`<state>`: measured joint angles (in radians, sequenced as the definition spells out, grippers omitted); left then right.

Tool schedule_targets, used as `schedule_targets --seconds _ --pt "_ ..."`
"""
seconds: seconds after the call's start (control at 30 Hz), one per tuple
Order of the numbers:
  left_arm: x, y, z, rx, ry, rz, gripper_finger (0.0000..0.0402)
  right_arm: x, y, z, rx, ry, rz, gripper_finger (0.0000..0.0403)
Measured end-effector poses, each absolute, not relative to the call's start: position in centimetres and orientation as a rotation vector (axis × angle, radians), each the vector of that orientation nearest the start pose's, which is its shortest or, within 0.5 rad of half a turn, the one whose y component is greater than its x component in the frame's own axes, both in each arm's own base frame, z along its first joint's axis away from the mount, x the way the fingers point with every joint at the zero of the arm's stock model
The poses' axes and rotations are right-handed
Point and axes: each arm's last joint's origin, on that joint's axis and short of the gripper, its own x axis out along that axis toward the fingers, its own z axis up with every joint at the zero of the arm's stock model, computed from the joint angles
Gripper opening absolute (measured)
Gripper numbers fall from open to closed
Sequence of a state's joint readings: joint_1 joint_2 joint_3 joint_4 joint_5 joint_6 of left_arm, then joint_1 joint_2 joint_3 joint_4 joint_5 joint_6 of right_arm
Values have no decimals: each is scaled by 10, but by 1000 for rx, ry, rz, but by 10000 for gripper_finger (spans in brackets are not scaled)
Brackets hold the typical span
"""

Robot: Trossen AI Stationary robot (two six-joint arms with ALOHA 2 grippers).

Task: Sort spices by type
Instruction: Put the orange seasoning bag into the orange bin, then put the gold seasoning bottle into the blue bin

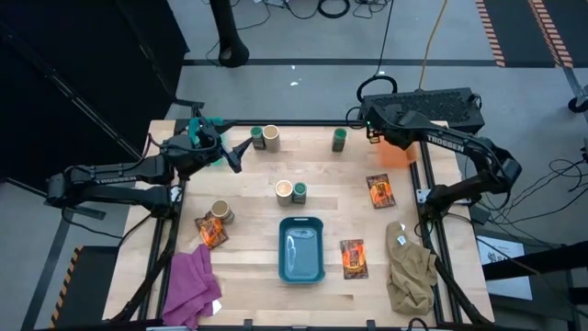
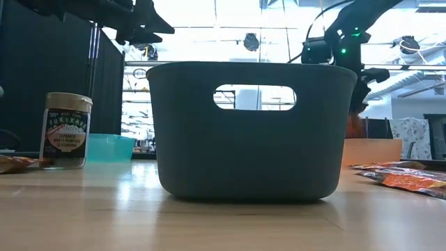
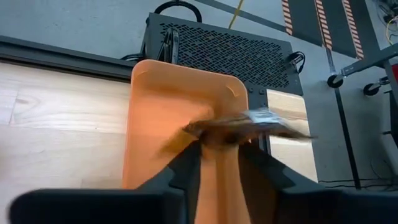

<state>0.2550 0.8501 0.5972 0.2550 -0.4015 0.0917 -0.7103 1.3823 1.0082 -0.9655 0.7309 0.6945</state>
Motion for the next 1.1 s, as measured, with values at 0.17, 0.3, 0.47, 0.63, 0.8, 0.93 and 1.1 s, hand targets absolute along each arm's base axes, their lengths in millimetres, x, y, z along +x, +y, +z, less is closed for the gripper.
schedule_targets --seconds 0.17,0.3,0.47,0.63,0.8,0.93,1.1 --pt "183 60 299 88 28 656 349 176 -167 245 440 924 -1619 142" --pt "183 60 299 88 28 656 349 184 -156 253 431 859 -1567 159" --pt "183 60 299 88 30 656 349 204 -126 259 419 777 -1442 163" --pt "183 60 298 88 34 656 349 234 -81 254 393 693 -1243 161" --pt "183 59 296 84 58 655 349 256 -29 246 327 594 -997 160" --pt "184 59 295 84 69 640 349 266 10 246 203 480 -846 161" --pt "186 56 295 55 55 502 349 268 43 252 58 434 -710 162"
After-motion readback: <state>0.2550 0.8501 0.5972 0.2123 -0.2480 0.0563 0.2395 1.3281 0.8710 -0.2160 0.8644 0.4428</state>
